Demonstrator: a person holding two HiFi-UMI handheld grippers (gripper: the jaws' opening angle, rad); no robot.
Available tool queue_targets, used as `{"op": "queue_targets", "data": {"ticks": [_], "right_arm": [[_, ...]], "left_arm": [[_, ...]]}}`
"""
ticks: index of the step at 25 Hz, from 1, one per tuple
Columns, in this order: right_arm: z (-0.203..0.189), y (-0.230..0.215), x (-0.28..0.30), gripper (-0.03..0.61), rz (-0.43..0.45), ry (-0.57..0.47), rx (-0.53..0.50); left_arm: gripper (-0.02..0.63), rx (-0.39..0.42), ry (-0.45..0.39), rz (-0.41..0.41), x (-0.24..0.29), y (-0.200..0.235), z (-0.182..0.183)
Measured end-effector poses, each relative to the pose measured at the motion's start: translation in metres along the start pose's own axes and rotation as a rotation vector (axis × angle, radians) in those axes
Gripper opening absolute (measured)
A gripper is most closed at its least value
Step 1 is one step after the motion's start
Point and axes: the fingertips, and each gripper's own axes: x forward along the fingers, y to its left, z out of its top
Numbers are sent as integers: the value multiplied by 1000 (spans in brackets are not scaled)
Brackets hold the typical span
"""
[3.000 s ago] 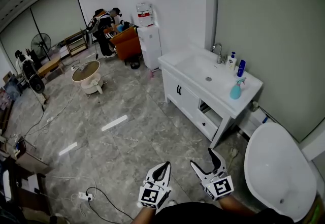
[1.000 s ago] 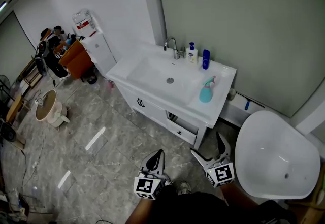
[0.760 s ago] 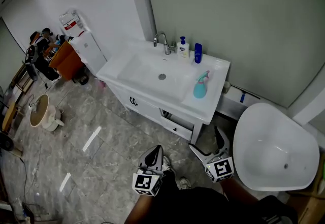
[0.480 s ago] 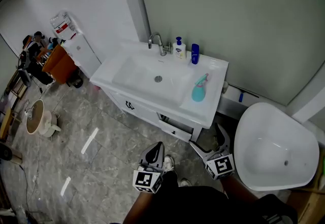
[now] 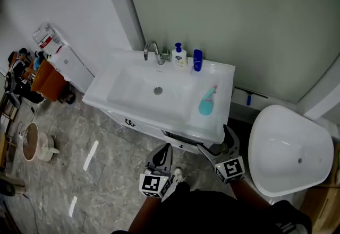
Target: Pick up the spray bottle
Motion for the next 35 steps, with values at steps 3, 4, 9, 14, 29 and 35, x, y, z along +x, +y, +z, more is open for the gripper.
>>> {"op": "queue_targets", "data": {"ticks": [3,4,9,14,29,35], "right_arm": [[-3,-6,17,494,-24,15,-1],[-4,-8,22,494,-34,19,-1],[-14,-19,47,494,-89,52,22],[-26,-28,65,494,-131,87,14],[-64,-77,87,491,-126,174,71],[-80,-93,105,454,-67,214,61]], "left_arm": [[-5,-1,7,-32,18,14,3],[-5,-3,7,-42,24,19,4],[-5,0,18,-102,51,39,7],[-5,-6,23,-162,66,48,0],[-5,21,66,-183,119,43,0],[-5,0,48,-155,138,36,2]]}}
